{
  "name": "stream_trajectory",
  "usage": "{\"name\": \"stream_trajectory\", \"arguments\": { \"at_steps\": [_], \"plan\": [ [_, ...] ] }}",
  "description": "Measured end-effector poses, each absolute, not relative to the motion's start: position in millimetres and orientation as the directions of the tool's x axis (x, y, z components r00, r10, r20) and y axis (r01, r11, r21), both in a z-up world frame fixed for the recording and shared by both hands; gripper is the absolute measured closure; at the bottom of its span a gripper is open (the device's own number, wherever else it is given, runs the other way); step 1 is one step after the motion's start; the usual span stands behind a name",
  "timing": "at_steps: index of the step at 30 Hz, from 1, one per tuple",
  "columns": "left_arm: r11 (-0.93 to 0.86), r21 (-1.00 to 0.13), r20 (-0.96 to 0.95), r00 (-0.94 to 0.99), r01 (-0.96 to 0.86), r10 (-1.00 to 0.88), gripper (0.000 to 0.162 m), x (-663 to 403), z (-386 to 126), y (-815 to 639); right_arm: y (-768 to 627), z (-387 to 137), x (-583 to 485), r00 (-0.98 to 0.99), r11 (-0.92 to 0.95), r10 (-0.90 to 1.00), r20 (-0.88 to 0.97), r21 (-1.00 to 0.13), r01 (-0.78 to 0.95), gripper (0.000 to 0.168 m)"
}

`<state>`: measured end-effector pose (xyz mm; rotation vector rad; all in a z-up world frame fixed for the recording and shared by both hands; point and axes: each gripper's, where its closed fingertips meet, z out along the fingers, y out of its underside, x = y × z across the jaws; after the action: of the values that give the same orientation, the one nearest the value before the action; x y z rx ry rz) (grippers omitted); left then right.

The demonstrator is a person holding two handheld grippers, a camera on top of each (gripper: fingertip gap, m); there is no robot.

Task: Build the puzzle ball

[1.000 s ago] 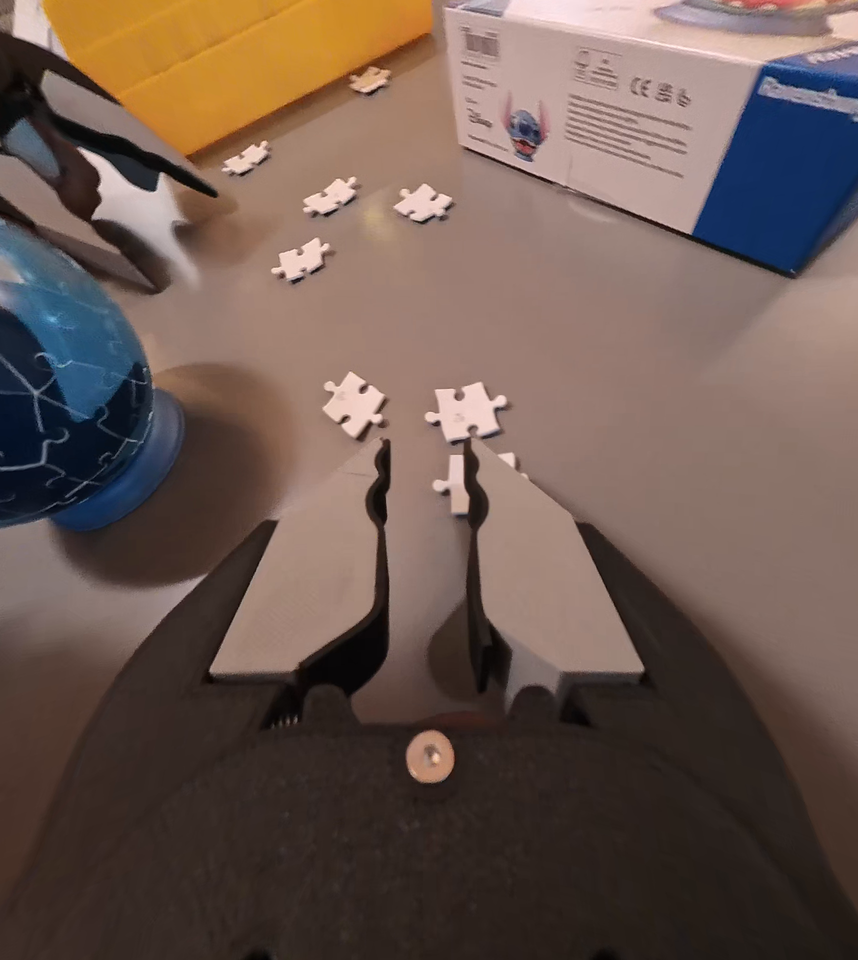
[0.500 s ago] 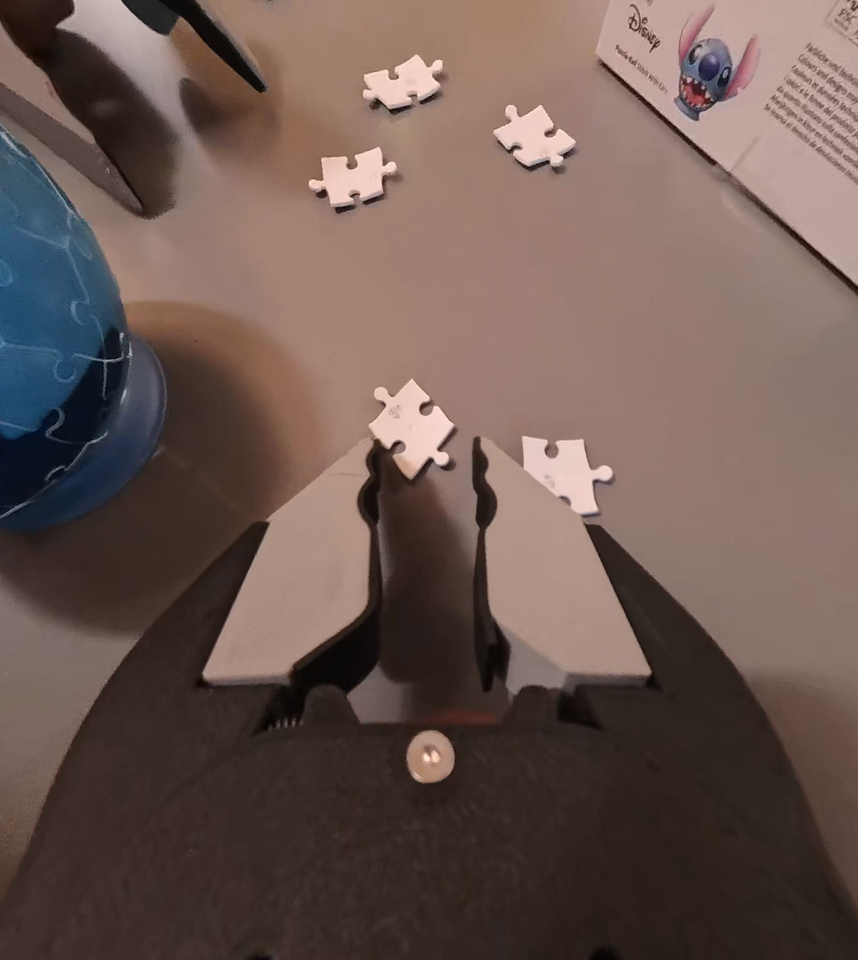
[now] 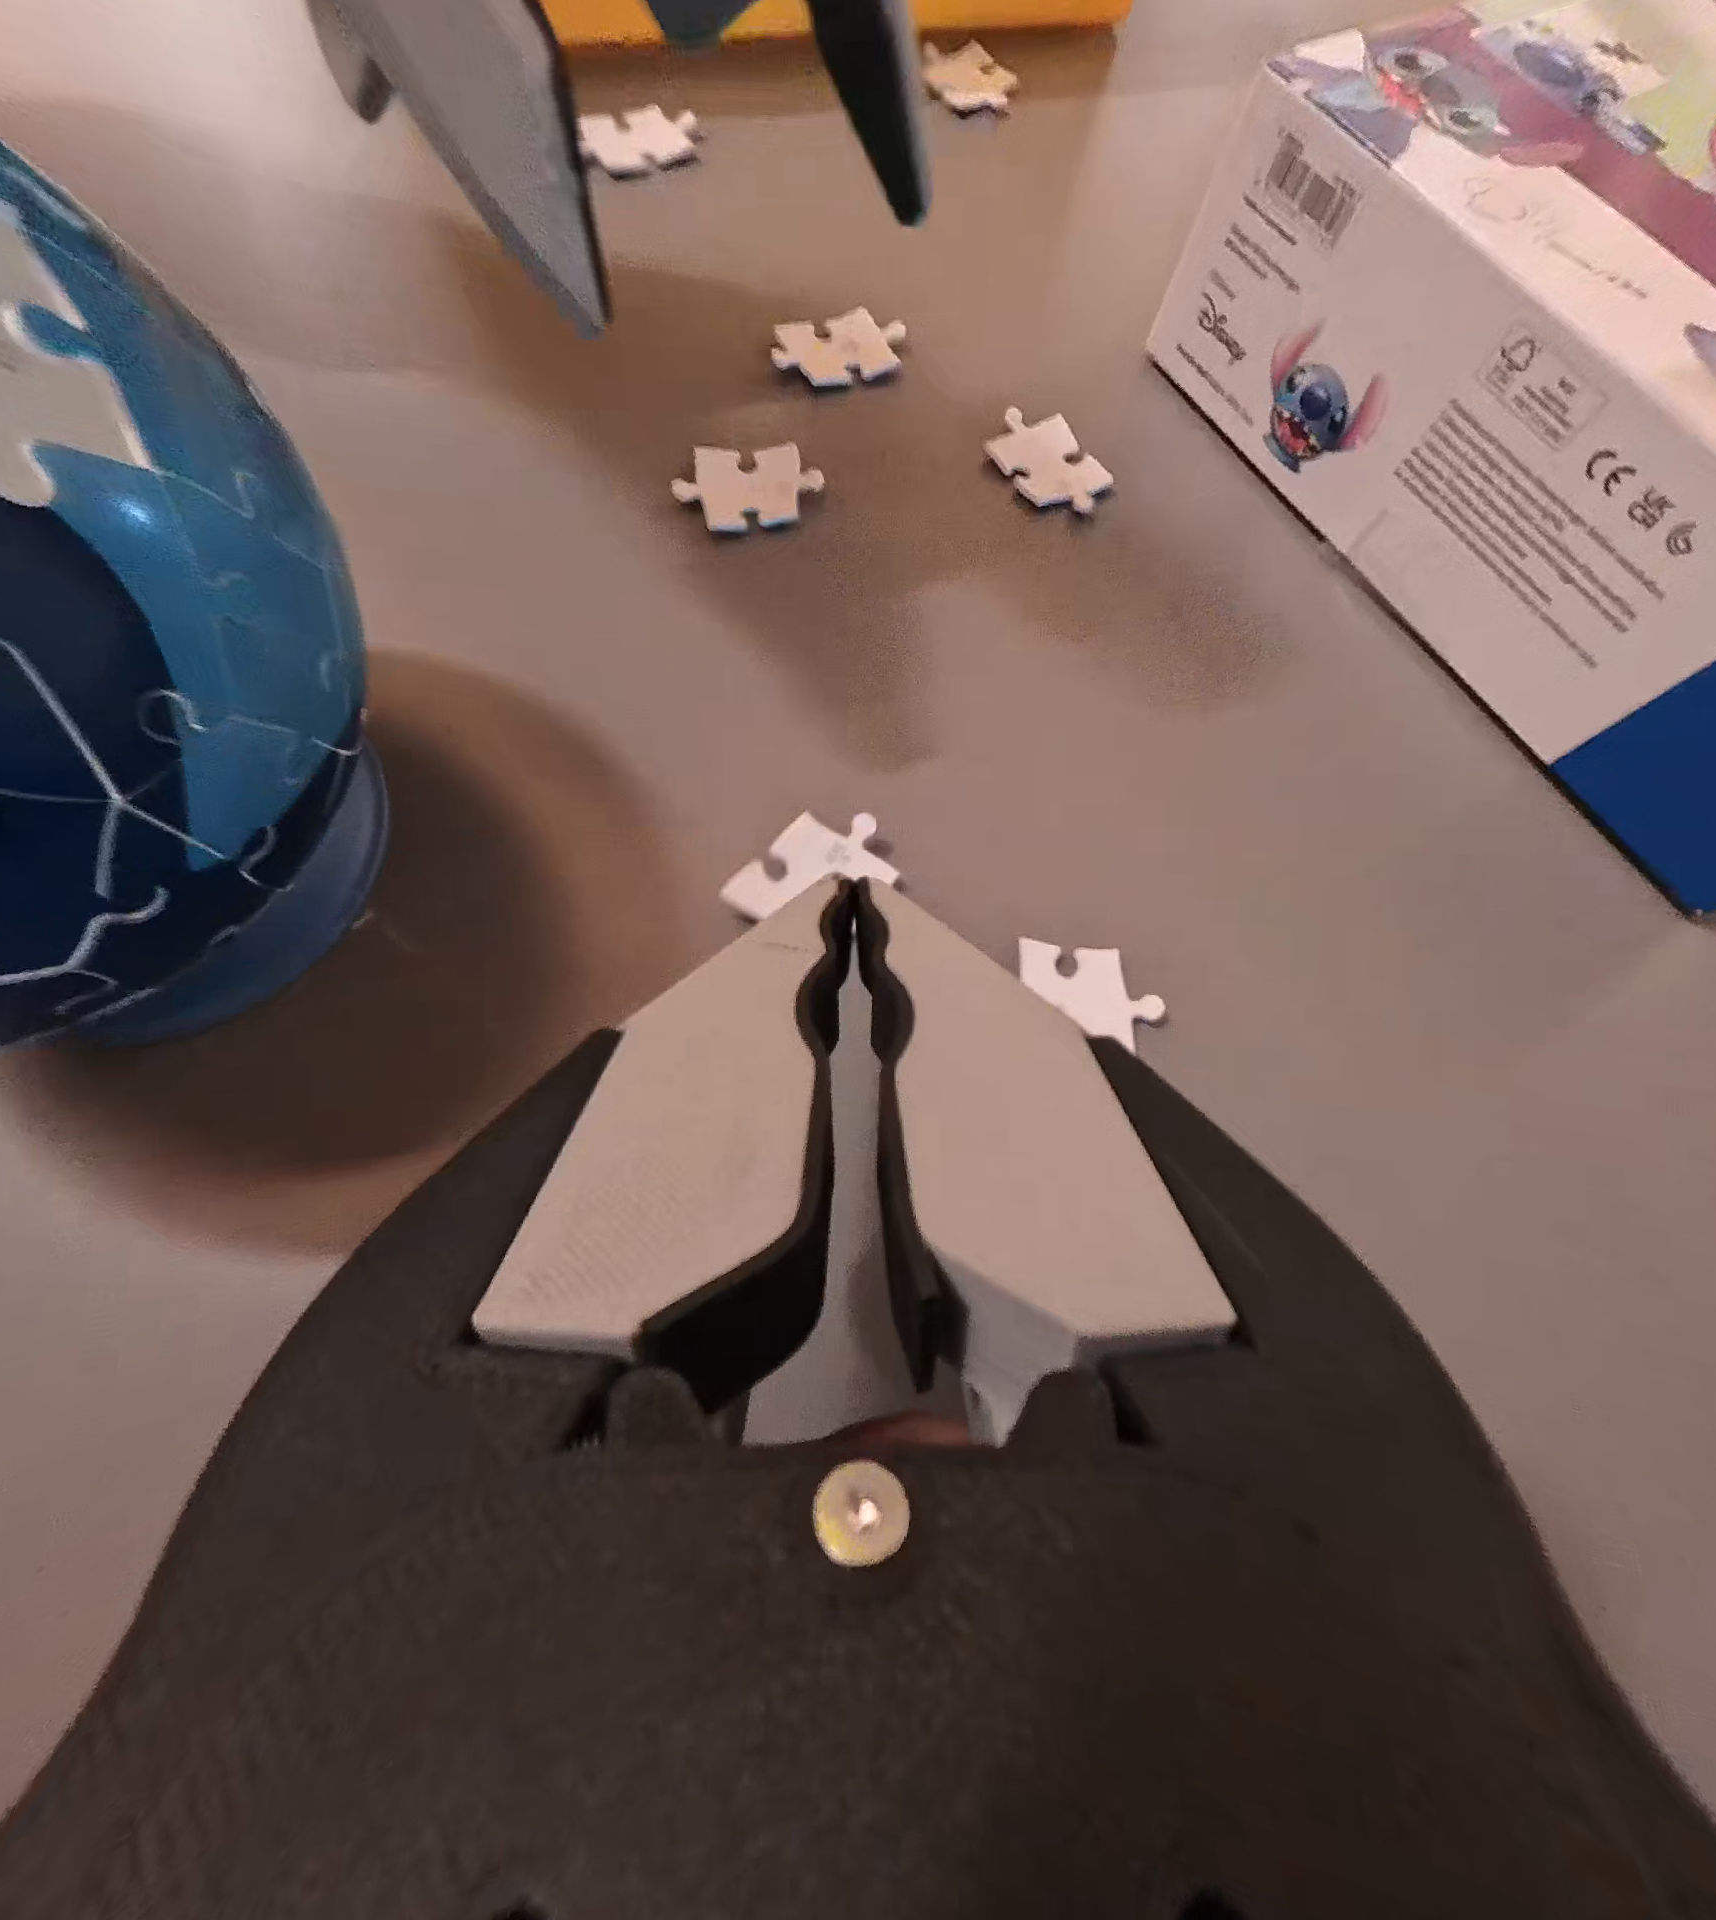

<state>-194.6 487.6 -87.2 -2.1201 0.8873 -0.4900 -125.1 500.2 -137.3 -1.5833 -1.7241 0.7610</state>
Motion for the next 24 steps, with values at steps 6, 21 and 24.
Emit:
{"name": "stream_trajectory", "arguments": {
  "at_steps": [6,21,24],
  "plan": [
    [-0.488,-0.697,0.072,0.626,-0.525,-0.776,0.104,-174,-101,507,502,-141,-117,-0.028,0.076,0.997,0.075,-0.783,0.617,0.168],
    [-0.542,-0.703,0.213,0.590,-0.461,-0.779,0.105,-178,-125,483,489,-164,-131,-0.123,0.120,0.991,0.049,-0.726,0.677,0.144],
    [-0.554,-0.704,0.258,0.567,-0.444,-0.782,0.105,-167,-125,483,494,-161,-134,-0.090,0.107,0.994,0.062,-0.741,0.663,0.144]
  ]
}}
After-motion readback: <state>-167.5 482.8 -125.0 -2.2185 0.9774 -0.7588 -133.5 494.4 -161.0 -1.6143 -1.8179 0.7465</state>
